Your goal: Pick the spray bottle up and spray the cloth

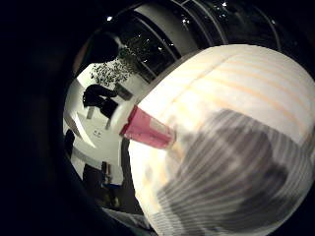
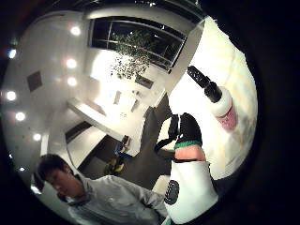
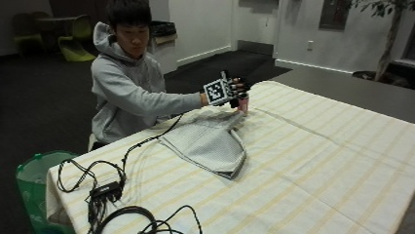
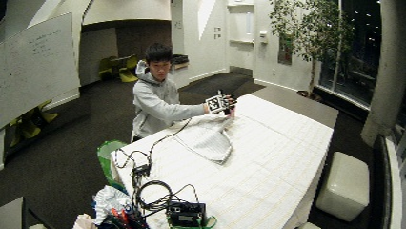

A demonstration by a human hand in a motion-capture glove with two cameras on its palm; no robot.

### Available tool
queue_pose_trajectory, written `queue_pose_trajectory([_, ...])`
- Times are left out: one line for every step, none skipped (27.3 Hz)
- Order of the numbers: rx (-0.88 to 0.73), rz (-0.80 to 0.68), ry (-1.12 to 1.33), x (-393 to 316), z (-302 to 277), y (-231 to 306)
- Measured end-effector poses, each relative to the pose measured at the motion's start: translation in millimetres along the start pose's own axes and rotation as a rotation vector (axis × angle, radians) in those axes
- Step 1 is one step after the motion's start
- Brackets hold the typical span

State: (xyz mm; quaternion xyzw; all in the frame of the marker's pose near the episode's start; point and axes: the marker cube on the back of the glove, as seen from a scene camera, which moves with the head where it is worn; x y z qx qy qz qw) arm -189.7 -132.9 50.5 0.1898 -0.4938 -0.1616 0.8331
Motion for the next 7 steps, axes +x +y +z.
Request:
queue_pose_trajectory([-0.008, -0.002, -0.006, -2, -5, 3])
queue_pose_trajectory([-0.034, -0.003, -0.023, -5, -10, 9])
queue_pose_trajectory([-0.081, -0.003, -0.054, -10, -17, 17])
queue_pose_trajectory([-0.144, -0.003, -0.094, -16, -24, 27])
queue_pose_trajectory([-0.203, -0.003, -0.132, -21, -30, 37])
queue_pose_trajectory([-0.241, -0.005, -0.157, -24, -34, 44])
queue_pose_trajectory([-0.259, -0.007, -0.169, -26, -38, 48])
